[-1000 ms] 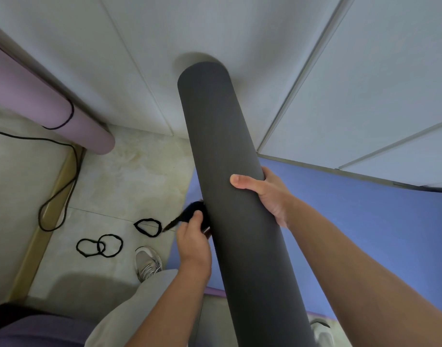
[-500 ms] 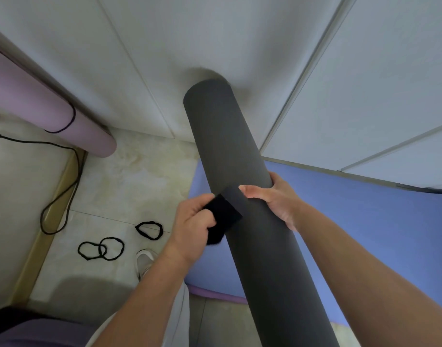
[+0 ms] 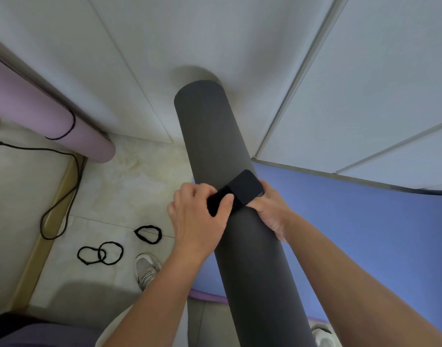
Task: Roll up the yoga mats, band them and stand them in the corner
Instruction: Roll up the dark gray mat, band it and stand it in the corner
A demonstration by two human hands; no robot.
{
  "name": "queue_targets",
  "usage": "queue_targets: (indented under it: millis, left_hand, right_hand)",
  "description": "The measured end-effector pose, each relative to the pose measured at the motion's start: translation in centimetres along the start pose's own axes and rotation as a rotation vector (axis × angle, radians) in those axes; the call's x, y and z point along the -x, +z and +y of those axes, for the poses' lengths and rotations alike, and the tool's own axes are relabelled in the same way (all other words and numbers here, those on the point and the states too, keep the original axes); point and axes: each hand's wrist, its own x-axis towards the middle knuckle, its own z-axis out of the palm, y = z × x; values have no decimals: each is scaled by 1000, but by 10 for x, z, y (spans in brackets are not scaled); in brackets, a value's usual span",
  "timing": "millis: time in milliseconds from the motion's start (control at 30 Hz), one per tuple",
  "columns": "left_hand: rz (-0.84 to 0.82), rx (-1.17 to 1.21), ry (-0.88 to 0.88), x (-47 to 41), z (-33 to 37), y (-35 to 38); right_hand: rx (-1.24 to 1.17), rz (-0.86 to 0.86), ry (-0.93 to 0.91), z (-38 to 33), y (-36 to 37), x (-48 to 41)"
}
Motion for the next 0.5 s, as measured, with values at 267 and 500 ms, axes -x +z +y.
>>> queue_targets:
  millis: [267,500]
  left_hand:
    - [-440,1011,-716,5,2,-8]
    - [-431,1157,-531,15,2,-16]
  right_hand:
    - [28,-38,6,-19,-2,23]
    - [88,-75,-21,-38,-1,34]
